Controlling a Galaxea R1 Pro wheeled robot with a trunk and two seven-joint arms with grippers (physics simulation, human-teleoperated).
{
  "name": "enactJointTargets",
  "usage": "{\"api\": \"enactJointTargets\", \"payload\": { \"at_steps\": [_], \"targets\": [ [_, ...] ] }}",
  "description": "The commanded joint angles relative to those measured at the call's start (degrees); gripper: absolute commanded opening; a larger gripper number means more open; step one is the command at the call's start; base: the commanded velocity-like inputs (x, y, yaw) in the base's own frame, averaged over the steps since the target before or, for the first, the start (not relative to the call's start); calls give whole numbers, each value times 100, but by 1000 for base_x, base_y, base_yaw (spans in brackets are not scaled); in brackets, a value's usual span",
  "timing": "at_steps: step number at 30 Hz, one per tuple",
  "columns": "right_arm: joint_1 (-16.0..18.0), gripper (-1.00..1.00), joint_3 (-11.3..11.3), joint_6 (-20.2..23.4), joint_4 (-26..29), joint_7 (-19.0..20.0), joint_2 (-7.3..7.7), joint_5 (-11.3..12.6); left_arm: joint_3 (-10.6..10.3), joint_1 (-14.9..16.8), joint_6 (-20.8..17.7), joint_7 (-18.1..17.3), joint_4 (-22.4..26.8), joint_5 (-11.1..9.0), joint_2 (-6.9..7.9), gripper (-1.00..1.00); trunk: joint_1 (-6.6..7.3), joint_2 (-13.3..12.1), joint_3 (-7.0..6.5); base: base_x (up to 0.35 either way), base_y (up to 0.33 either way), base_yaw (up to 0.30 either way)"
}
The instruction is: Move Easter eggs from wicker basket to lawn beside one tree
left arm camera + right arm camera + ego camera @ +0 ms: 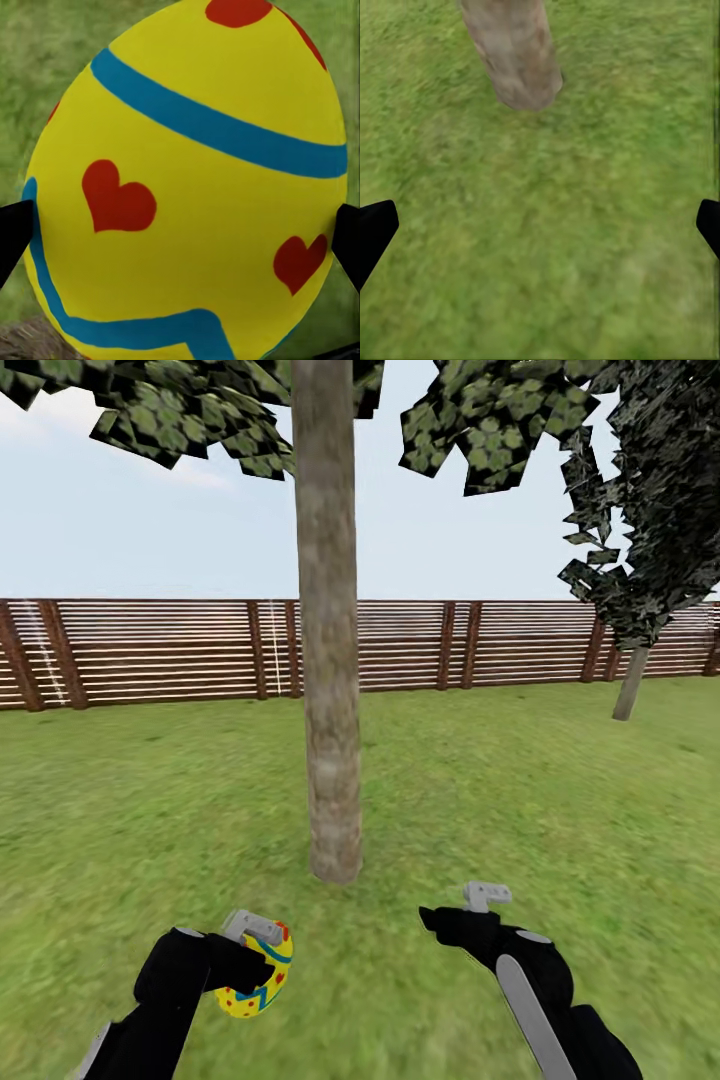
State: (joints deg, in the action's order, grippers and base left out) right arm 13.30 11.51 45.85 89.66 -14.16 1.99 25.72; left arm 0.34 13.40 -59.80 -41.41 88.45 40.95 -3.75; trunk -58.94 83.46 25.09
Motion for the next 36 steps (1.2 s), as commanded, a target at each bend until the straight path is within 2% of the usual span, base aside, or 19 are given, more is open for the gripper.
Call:
{"api": "enactJointTargets", "payload": {
  "at_steps": [1, 4, 6, 9, 12, 14, 18, 21, 26, 28, 32, 36],
  "targets": [
    [6, 100, 8, 13, -3, -60, 13, 61, -76, 10, -20, -16, -143, 54, -19, -100, -2, 3, 1, 245, -234, -245],
    [6, 100, -145, 18, -8, -55, 18, 63, -142, 33, -20, 22, -339, 3, -65, -100, -2, 3, -17, 264, -204, -246],
    [6, 100, -255, 20, -9, -53, 44, 64, -162, 47, -18, 88, -658, -348, -158, -100, -2, 3, -28, 287, -170, -247],
    [6, 100, -298, 21, -9, -50, 148, 64, -171, 117, 155, 419, -1084, -904, -269, -100, -2, 3, -45, 292, -162, -247],
    [6, 100, -311, 20, -9, -51, 197, 63, -162, 190, 733, 872, -1413, -1469, -282, -100, -2, 3, -62, 294, -159, -246],
    [6, 100, -313, 18, -10, -51, 208, 58, -147, 199, 1077, 1505, -1490, -1693, -283, -100, -2, 3, -72, 295, -159, -226],
    [6, 100, -315, 13, -10, -52, 213, 56, -152, 185, 1385, 1929, -1540, -2278, -261, -100, -2, 3, -86, 295, -160, -191],
    [6, 100, -309, 12, -10, -52, 213, 58, -155, 178, 1639, 2032, -1556, -2435, -252, -100, -2, 3, -89, 295, -161, -129],
    [6, 100, -303, 14, -11, -54, 215, 19, -157, 160, 1765, 2071, -1612, -2491, -261, -100, -2, 3, -91, 295, -162, -36],
    [5, 100, -309, 18, -15, -53, 219, 14, -161, 157, 1832, 2080, -1738, -2499, -270, -100, -2, 3, -91, 289, -175, -6],
    [5, 100, -315, 20, -18, -52, 217, 45, -165, 154, 2199, 2388, -2213, -2530, -282, -100, -2, 3, -91, 266, -214, -1],
    [6, 100, -316, 13, -11, -47, 214, 61, -165, 154, 2305, 2528, -2358, -2649, -287, -100, -2, 3, -105, 255, -229, -93]
  ]
}}
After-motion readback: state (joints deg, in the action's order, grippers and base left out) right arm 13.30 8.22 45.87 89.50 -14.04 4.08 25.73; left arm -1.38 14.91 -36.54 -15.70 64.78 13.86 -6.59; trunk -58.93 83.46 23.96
